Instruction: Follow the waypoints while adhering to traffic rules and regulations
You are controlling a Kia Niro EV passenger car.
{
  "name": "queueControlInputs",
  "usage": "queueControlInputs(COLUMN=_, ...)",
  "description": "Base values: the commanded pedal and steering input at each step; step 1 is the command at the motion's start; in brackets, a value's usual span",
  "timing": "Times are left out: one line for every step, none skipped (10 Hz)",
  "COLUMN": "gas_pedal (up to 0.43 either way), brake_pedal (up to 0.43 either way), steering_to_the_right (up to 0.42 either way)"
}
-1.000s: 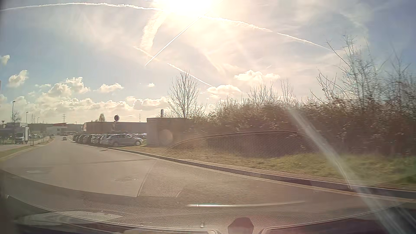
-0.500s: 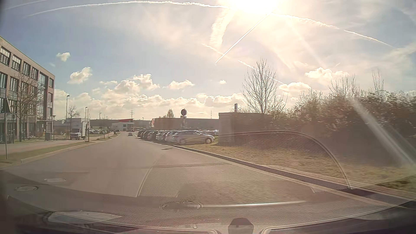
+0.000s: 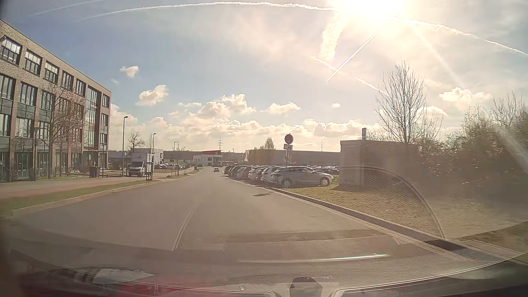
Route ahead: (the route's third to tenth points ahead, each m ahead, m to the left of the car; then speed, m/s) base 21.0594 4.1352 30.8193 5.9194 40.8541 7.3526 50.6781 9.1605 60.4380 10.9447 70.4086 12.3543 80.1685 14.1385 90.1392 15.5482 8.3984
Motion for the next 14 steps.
queueControlInputs(gas_pedal=0.358, brake_pedal=0.0, steering_to_the_right=-0.124)
queueControlInputs(gas_pedal=0.358, brake_pedal=0.0, steering_to_the_right=-0.117)
queueControlInputs(gas_pedal=0.358, brake_pedal=0.0, steering_to_the_right=-0.108)
queueControlInputs(gas_pedal=0.358, brake_pedal=0.0, steering_to_the_right=-0.098)
queueControlInputs(gas_pedal=0.358, brake_pedal=0.0, steering_to_the_right=-0.088)
queueControlInputs(gas_pedal=0.358, brake_pedal=0.0, steering_to_the_right=-0.079)
queueControlInputs(gas_pedal=0.358, brake_pedal=0.0, steering_to_the_right=-0.071)
queueControlInputs(gas_pedal=0.358, brake_pedal=0.0, steering_to_the_right=-0.058)
queueControlInputs(gas_pedal=0.358, brake_pedal=0.0, steering_to_the_right=-0.046)
queueControlInputs(gas_pedal=0.358, brake_pedal=0.0, steering_to_the_right=-0.036)
queueControlInputs(gas_pedal=0.358, brake_pedal=0.0, steering_to_the_right=-0.029)
queueControlInputs(gas_pedal=0.358, brake_pedal=0.0, steering_to_the_right=-0.021)
queueControlInputs(gas_pedal=0.358, brake_pedal=0.0, steering_to_the_right=-0.015)
queueControlInputs(gas_pedal=0.358, brake_pedal=0.0, steering_to_the_right=-0.012)
